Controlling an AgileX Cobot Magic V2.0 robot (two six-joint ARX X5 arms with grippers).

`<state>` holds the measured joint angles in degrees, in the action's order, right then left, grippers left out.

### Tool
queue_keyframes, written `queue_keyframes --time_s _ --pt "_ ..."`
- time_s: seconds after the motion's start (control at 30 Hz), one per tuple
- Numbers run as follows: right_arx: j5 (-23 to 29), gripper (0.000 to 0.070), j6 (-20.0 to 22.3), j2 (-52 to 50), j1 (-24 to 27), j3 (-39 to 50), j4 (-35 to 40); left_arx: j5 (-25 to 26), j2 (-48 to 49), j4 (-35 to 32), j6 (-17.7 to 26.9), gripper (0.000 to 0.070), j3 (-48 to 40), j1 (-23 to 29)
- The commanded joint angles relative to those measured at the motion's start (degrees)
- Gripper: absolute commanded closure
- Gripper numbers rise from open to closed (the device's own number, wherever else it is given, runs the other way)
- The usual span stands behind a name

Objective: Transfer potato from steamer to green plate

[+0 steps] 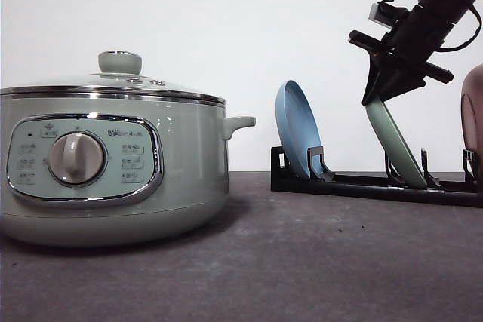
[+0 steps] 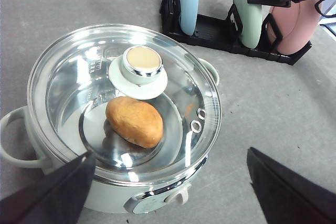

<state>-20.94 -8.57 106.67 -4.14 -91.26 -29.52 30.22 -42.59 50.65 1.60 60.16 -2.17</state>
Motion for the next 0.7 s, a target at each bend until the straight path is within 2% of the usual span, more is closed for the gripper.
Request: queue_keyframes --time_s 0.0,0.43,0.67 --pt "-0.07 0.0683 -1.36 0.78 -0.22 -1.43 0.35 0.28 -0.31 -0.5 0.31 0.0108 1.4 -0.15" --pt "-0.3 0.0692 -1.56 -5.08 -0.24 -2.2 0.65 0.28 -0.31 -0.5 0.33 0.0108 1.4 -0.15" --pt "-2.18 0.0692 -1.52 -10.66 -0.49 -2.51 0.08 0.28 -0.31 -0.5 0.33 0.0108 1.4 -0.15"
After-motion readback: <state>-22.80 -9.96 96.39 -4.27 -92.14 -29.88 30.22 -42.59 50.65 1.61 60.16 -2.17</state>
